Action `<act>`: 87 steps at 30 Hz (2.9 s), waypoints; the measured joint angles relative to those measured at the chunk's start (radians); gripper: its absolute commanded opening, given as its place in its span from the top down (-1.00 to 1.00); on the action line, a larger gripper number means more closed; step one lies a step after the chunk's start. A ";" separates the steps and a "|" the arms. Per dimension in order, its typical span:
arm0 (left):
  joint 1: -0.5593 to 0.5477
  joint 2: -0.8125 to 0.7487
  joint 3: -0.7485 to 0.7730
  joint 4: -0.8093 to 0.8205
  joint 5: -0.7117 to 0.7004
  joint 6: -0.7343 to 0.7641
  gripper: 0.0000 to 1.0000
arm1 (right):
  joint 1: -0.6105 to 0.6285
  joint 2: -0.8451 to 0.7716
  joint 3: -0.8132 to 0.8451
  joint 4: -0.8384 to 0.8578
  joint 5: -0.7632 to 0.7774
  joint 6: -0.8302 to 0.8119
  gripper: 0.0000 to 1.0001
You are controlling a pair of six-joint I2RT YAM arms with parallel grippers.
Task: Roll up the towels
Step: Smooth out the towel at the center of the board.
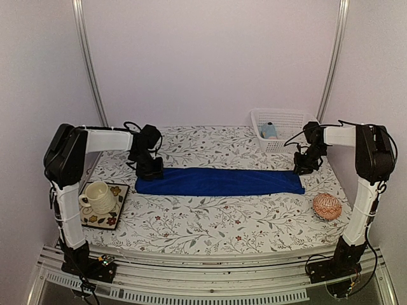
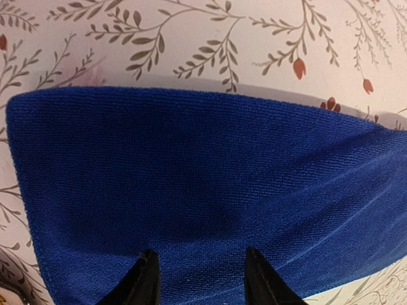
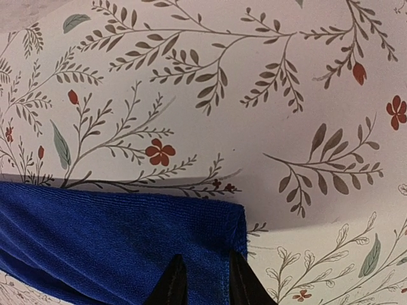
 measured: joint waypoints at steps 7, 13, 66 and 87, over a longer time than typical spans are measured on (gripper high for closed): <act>0.000 0.000 -0.038 0.022 -0.001 -0.003 0.09 | 0.000 0.000 -0.004 0.008 0.004 0.002 0.51; 0.000 0.000 -0.043 0.032 -0.002 -0.003 0.08 | 0.000 0.003 -0.007 0.014 0.005 0.003 0.59; -0.013 -0.038 -0.126 0.127 -0.053 -0.011 0.06 | -0.011 -0.010 0.013 0.043 0.110 0.005 0.96; -0.019 -0.038 -0.126 0.127 -0.075 -0.022 -0.13 | -0.019 0.057 0.135 0.055 0.103 -0.002 0.78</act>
